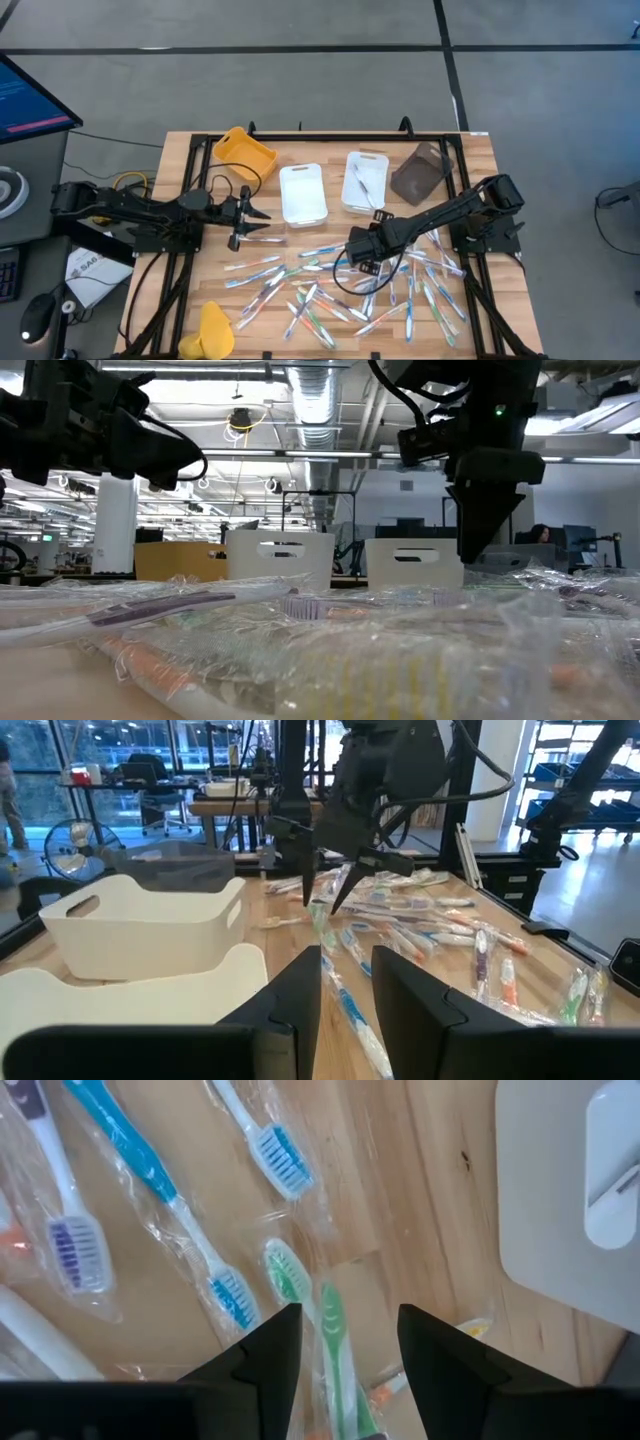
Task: Pick & Place Toothbrushes
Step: Put the green toothbrush into the black bin
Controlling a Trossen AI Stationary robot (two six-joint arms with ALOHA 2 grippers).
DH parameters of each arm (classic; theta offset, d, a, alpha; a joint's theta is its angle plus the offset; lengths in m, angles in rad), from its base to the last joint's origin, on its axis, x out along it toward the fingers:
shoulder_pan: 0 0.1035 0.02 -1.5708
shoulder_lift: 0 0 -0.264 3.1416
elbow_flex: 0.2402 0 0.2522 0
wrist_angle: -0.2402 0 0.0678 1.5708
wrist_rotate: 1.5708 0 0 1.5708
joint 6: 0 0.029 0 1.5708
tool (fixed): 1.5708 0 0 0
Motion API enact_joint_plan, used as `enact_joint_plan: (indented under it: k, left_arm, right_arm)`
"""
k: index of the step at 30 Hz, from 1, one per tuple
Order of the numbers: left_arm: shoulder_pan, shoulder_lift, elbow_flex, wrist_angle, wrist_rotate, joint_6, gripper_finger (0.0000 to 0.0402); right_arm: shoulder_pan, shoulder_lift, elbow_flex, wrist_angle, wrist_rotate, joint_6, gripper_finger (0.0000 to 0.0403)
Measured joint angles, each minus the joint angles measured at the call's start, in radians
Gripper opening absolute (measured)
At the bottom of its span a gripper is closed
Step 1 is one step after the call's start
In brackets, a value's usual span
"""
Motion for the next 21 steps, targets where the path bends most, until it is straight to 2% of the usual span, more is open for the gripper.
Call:
enact_joint_plan:
  k: [21]
  left_arm:
    - [0.000,0.000,0.000,-0.023,0.000,-0.018,0.0086]
  right_arm:
    - [-0.001,0.002,-0.142,0.113,-0.004,0.018,0.0160]
